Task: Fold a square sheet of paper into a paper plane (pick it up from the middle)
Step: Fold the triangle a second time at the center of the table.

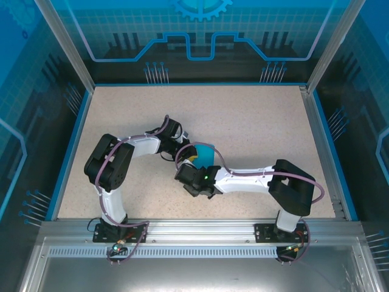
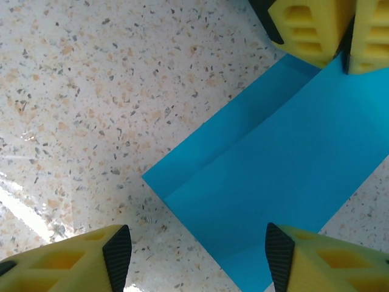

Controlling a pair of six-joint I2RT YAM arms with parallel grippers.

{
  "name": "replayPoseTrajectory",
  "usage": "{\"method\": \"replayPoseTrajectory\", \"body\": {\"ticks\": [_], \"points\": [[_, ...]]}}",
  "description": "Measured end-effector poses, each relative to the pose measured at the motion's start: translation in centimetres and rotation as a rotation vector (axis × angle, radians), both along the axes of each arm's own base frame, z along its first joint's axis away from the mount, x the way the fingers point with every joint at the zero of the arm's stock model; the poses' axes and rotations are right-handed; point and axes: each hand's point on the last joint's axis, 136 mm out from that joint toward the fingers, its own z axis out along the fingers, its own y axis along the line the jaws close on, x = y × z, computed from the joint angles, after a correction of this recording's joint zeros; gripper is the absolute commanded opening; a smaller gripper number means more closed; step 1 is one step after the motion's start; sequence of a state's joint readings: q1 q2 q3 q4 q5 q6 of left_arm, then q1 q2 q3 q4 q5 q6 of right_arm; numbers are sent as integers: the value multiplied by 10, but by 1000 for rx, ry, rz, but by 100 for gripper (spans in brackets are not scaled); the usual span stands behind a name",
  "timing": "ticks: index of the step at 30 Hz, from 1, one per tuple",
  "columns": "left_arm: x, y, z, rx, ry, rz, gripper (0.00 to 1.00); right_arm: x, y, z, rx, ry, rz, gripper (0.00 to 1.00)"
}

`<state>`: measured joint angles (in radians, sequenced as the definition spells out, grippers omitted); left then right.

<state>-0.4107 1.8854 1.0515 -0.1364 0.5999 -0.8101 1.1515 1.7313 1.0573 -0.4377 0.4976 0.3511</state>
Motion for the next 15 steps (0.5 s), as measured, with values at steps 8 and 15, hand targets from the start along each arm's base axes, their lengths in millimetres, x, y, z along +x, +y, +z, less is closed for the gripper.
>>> {"method": "replayPoseTrajectory", "body": {"ticks": [8, 15], "points": [[0, 0, 0, 0, 0, 0, 15, 6, 6, 0, -2, -14, -25, 55], [0, 0, 0, 0, 0, 0, 16, 9, 3, 4, -1, -32, -56, 30]]}}
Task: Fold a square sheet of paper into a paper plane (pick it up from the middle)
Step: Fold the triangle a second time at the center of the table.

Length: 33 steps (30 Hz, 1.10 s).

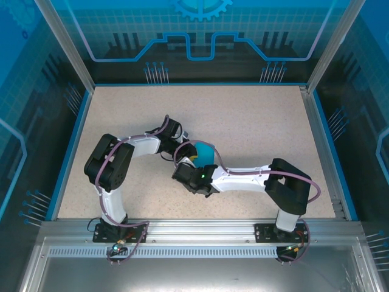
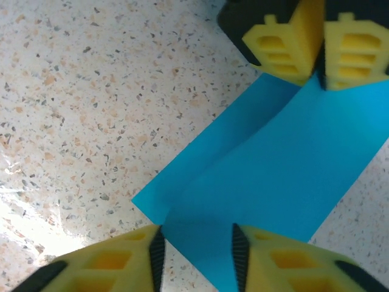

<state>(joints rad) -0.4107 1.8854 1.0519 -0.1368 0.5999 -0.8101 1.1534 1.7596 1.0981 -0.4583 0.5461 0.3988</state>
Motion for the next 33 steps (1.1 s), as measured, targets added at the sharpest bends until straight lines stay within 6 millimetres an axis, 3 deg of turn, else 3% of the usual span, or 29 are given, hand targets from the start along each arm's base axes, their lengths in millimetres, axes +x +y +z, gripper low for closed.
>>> {"method": "replayPoseTrajectory", "body": {"ticks": [6, 12, 17, 21, 26, 33], "points": [[1, 0, 4, -4, -10, 0, 17, -3, -7, 9, 18, -7, -3, 14], [0, 0, 7, -5, -11, 0, 23, -5, -8, 9, 38, 15, 0, 5], [-1, 5, 11, 22, -16, 10, 44, -5, -17, 5, 117, 103, -10, 4], [0, 15, 24, 75, -63, 41, 48, 3, -26, 7, 249, 200, -36, 4], [-3, 27, 43, 104, -121, 84, 44, 13, -41, 5, 433, 327, -73, 6], [-29, 28, 37, 146, -109, 65, 29, 19, -44, 9, 572, 439, -69, 6]]}}
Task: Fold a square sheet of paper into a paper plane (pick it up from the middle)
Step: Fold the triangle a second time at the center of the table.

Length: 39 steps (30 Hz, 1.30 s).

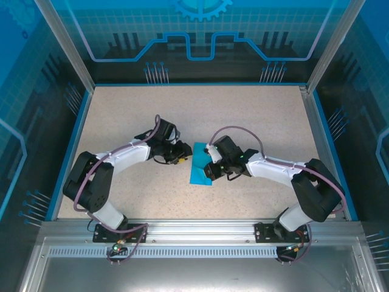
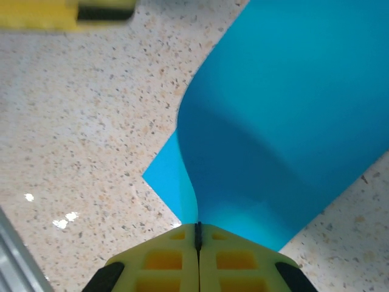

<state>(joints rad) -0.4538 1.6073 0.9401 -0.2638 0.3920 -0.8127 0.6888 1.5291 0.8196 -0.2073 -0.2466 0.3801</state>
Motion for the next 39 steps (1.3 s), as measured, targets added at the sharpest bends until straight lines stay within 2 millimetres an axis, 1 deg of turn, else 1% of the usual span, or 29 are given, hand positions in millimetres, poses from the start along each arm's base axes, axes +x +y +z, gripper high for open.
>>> {"method": "replayPoseTrajectory", "body": {"ticks": [7, 10, 14, 19, 25, 31, 39], "points": [[-30, -4, -21, 31, 54, -47, 25, 6, -4, -1, 60, 53, 0, 6], [-38, -7, -26, 38, 65, -65, 24, 8, -8, -3, 73, 74, -5, 7], [-42, -13, -25, 34, 57, -85, 23, 13, -14, -8, 80, 93, -13, 7], [-47, -22, -29, 35, 59, -113, 21, 11, -15, -17, 78, 126, -7, 7], [-52, -31, -36, 35, 73, -121, 18, 11, -16, -18, 75, 131, -9, 7], [-52, -31, -48, 52, 95, -117, 16, 11, -17, -18, 70, 130, -13, 7], [-50, -25, -55, 84, 98, -87, 12, 12, -17, -19, 66, 127, -16, 7]]}}
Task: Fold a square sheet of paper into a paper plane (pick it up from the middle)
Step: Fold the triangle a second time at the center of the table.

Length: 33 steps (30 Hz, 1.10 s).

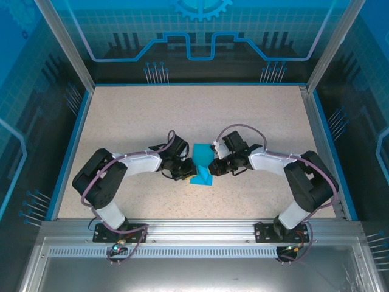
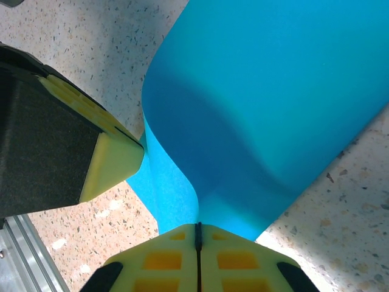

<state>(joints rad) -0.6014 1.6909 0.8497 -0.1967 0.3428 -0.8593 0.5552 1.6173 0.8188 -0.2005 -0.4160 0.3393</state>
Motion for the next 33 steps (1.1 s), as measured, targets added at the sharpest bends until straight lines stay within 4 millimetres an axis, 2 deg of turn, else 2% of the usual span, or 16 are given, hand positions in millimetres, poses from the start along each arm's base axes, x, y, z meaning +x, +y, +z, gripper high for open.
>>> {"method": "replayPoseTrajectory", "body": {"ticks": [8, 25, 33], "points": [[1, 8, -12, 53, 6, 17, 10, 5, -4, -2, -19, -7, -25, 7], [12, 18, -12, 105, -14, 10, 10, 9, -8, -9, -46, 7, -42, 8], [13, 19, -12, 118, -18, -6, 10, 22, 0, -6, -55, -1, -28, 8]]}}
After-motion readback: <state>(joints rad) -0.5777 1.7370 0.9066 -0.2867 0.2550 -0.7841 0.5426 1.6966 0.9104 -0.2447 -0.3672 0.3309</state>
